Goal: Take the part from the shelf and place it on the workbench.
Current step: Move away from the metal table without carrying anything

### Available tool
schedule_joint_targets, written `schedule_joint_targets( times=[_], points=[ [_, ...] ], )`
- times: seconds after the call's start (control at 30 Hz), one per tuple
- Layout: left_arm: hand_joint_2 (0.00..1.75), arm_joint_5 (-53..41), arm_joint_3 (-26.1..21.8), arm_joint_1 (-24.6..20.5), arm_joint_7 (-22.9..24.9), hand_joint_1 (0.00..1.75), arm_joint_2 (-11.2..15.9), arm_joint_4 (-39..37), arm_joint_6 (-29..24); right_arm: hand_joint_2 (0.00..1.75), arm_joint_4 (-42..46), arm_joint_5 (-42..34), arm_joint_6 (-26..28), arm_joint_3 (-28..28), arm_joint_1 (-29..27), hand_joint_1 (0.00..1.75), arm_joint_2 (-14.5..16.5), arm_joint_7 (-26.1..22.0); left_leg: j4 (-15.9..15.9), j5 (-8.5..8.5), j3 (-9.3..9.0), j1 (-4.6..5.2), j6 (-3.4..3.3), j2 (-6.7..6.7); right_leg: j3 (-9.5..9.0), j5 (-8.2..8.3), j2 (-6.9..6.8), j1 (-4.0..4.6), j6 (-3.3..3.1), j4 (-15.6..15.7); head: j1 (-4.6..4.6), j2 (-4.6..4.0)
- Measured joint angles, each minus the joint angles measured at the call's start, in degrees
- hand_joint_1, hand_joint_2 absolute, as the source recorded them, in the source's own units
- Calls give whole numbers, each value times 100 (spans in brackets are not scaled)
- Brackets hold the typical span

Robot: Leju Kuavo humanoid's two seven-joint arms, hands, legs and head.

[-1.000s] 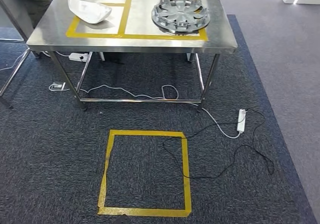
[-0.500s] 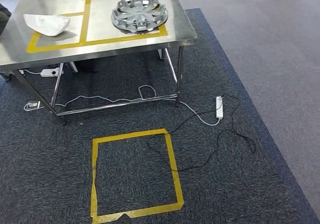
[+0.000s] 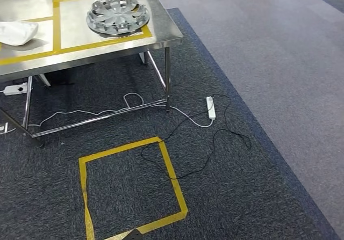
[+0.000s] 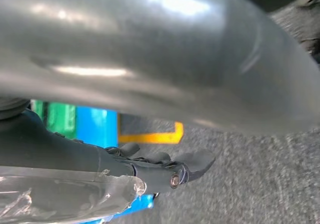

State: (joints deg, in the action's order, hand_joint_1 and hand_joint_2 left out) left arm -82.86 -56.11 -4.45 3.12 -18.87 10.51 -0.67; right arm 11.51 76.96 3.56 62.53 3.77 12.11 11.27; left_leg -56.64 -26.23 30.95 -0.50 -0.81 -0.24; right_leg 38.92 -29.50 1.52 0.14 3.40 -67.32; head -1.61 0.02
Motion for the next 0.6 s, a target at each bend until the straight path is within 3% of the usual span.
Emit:
schedule_joint_targets(
  times=[0.07,0.1,0.13,0.17,0.23,0.3,0.37,0.43,0.5,0.57,0.6],
  points=[
    [0,-39,20,23,-33,0,8,1,-65,0,-1,1,3,0,13,0,0,-14,-2,2,17,12,-9,183,261,-283,-103,-25,38,-660,0,0],
    [0,-58,33,27,-39,0,10,0,-114,0,-2,2,4,1,8,0,0,-11,-3,3,21,14,-9,265,247,-270,-122,-34,47,-713,-2,0],
    [0,-70,44,26,-38,0,10,-1,-156,0,-2,3,5,2,-2,0,0,-8,-3,3,17,14,-7,338,104,-151,-148,-41,48,-516,-3,0],
    [0,-77,55,23,-36,0,9,-1,-187,0,-2,4,6,4,-8,0,0,-5,-4,1,8,14,0,403,-141,26,-220,-43,41,-128,-4,0],
    [0,-56,72,19,-29,0,9,0,-166,0,-2,13,7,9,4,0,0,-17,-8,-9,-13,39,41,520,-611,279,-466,-19,-10,677,1,0],
    [0,3,81,9,11,0,10,0,-61,0,-2,38,7,11,20,0,0,-49,-8,-8,-25,62,105,616,-743,331,-563,11,-83,963,13,0],
    [0,38,81,-2,82,0,9,0,24,0,-2,66,7,11,10,0,0,-65,1,-9,-38,51,178,680,-703,364,-433,10,-158,968,18,0],
    [0,39,81,-1,125,0,9,0,48,0,-2,85,8,12,3,0,2,-50,-163,-167,21,32,252,478,-695,415,-303,-13,-239,1001,24,0],
    [0,39,81,10,140,0,14,0,51,0,-2,97,10,13,13,0,4,-39,-777,-546,291,23,287,173,-672,459,-166,-30,-294,1014,38,0],
    [0,37,81,22,152,0,24,1,50,0,-2,102,10,13,16,0,4,-39,-1482,-827,627,24,292,79,-635,483,-6,-30,-306,1012,46,0],
    [0,32,81,24,160,0,27,1,48,0,-2,102,9,13,10,0,4,-39,-1614,-809,698,23,290,70,-626,492,83,-32,-302,1011,48,0]
  ],
)
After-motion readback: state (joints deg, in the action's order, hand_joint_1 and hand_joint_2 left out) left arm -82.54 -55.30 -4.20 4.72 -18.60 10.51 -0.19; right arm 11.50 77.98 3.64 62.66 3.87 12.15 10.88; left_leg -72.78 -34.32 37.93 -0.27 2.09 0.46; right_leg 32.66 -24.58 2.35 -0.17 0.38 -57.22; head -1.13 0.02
